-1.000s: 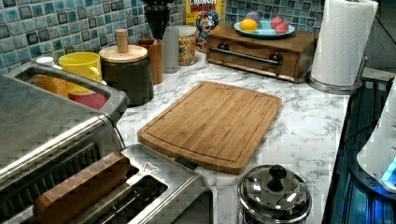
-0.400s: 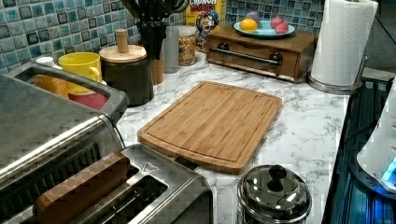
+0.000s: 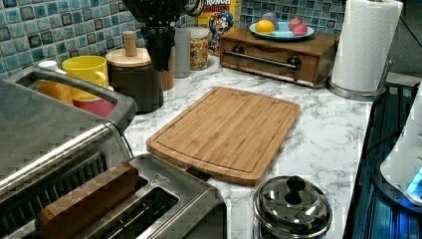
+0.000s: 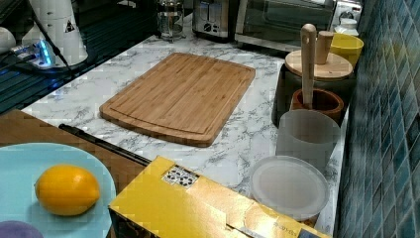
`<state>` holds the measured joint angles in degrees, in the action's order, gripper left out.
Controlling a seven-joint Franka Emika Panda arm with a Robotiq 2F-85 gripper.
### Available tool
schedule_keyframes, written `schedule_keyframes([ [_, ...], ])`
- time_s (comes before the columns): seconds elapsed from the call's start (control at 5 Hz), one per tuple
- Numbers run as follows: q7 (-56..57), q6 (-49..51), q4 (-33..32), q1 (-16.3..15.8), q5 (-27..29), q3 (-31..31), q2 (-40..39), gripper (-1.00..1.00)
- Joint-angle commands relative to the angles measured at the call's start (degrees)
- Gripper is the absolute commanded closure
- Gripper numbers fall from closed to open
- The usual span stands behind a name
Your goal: Turn on the toaster.
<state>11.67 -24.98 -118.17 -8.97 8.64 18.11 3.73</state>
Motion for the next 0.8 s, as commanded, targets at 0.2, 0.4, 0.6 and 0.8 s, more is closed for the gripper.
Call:
schedule_keyframes([
  [0.2,5.9,-0.7,-5.9,-3.5,6.9,3.6,4.7,1.00],
  [0.4,2.9,0.3,-6.2,-5.1,6.0,4.5,3.8,1.00],
  [0.6,-0.1,-1.8,-8.3,-7.5,6.0,4.4,4.0,1.00],
  [0.8,-1.5,-4.3,-10.7,-6.8,7.8,6.9,6.0,1.00],
])
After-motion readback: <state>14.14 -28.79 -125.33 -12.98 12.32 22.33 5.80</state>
